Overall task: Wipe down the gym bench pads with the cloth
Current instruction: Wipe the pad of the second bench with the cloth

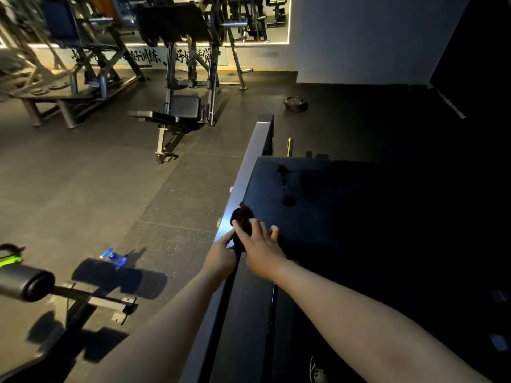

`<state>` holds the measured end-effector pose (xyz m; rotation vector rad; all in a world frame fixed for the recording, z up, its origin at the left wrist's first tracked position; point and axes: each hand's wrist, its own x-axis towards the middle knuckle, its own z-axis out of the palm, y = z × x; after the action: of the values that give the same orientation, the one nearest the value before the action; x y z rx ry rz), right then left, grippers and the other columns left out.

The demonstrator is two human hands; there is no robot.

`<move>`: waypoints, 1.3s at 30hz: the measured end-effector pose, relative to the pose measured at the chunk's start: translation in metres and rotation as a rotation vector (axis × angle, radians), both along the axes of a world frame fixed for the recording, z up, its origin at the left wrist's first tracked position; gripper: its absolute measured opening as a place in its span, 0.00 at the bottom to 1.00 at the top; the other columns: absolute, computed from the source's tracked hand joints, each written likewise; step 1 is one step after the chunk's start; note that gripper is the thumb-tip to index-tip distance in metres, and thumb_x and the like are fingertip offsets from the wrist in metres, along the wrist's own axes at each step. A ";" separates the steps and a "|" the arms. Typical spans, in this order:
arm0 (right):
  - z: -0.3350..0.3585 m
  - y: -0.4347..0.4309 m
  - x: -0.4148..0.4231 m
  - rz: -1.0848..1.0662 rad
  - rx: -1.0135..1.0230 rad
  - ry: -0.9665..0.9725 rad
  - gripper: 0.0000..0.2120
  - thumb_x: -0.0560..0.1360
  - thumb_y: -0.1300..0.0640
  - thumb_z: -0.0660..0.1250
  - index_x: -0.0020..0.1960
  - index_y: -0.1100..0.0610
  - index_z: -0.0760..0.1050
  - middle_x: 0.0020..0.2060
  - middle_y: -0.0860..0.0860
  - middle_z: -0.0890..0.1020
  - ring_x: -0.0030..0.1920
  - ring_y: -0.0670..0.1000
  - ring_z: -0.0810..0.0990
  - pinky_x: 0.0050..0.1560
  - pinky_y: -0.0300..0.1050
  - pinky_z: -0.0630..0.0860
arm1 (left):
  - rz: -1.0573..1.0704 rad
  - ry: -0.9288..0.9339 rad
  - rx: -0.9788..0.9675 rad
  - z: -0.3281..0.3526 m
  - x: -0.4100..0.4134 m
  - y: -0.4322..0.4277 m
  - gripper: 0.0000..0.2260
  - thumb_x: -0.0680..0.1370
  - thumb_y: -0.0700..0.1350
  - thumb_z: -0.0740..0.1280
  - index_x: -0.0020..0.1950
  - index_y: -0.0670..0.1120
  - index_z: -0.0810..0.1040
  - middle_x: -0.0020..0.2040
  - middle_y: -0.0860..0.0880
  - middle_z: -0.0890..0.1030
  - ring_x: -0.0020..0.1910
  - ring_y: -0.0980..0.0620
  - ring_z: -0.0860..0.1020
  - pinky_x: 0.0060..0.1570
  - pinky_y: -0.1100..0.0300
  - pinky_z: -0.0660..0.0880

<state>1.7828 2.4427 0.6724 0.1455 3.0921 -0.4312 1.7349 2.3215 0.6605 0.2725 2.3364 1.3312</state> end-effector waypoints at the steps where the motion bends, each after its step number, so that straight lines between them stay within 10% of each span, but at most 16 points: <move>1: -0.003 0.008 0.004 0.017 0.029 0.017 0.38 0.76 0.61 0.61 0.80 0.48 0.45 0.69 0.57 0.56 0.68 0.58 0.54 0.71 0.62 0.50 | 0.011 0.005 0.008 -0.001 0.001 0.000 0.29 0.79 0.31 0.58 0.75 0.56 0.71 0.62 0.56 0.79 0.44 0.65 0.77 0.36 0.76 0.71; 6: -0.033 0.047 0.046 -0.115 0.132 0.187 0.33 0.71 0.55 0.71 0.74 0.48 0.65 0.59 0.55 0.70 0.58 0.55 0.70 0.60 0.57 0.63 | 0.072 0.016 0.029 -0.006 0.007 0.002 0.26 0.80 0.35 0.61 0.75 0.57 0.71 0.62 0.52 0.81 0.43 0.59 0.80 0.34 0.71 0.72; 11: -0.042 0.037 0.045 -0.213 0.154 0.278 0.34 0.62 0.55 0.78 0.67 0.50 0.74 0.52 0.54 0.74 0.51 0.54 0.73 0.53 0.56 0.68 | 0.059 -0.069 0.124 -0.002 0.007 -0.002 0.23 0.80 0.35 0.61 0.69 0.57 0.76 0.66 0.58 0.78 0.65 0.56 0.76 0.65 0.58 0.74; 14: -0.034 0.010 0.020 -0.148 0.141 0.246 0.32 0.65 0.57 0.77 0.67 0.50 0.74 0.54 0.55 0.74 0.54 0.55 0.72 0.55 0.55 0.62 | 0.088 -0.168 0.259 0.009 0.009 -0.002 0.22 0.80 0.31 0.57 0.57 0.57 0.80 0.56 0.56 0.83 0.56 0.53 0.81 0.57 0.58 0.76; 21: -0.015 -0.021 -0.032 0.014 0.130 0.122 0.29 0.80 0.57 0.61 0.78 0.49 0.56 0.68 0.56 0.62 0.68 0.58 0.62 0.69 0.58 0.53 | 0.187 -0.232 0.339 0.008 -0.003 -0.009 0.14 0.86 0.41 0.54 0.63 0.50 0.77 0.50 0.52 0.84 0.42 0.63 0.83 0.35 0.69 0.76; 31: -0.027 0.037 0.021 -0.082 0.092 0.277 0.22 0.67 0.50 0.69 0.61 0.45 0.77 0.46 0.50 0.74 0.44 0.53 0.76 0.52 0.55 0.65 | 0.214 -0.099 0.133 -0.006 0.000 0.005 0.11 0.84 0.52 0.58 0.58 0.52 0.78 0.53 0.52 0.83 0.57 0.51 0.80 0.61 0.46 0.75; 39: -0.004 0.019 -0.022 -0.012 0.021 0.130 0.22 0.78 0.46 0.56 0.71 0.47 0.68 0.61 0.53 0.69 0.62 0.56 0.66 0.60 0.56 0.55 | 0.279 -0.042 0.092 0.001 -0.010 0.016 0.08 0.84 0.48 0.58 0.58 0.51 0.76 0.51 0.50 0.82 0.50 0.50 0.80 0.45 0.56 0.71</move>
<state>1.7611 2.4620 0.6680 0.1412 3.2257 -0.4254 1.7245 2.3375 0.6611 -0.0570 2.3448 1.5602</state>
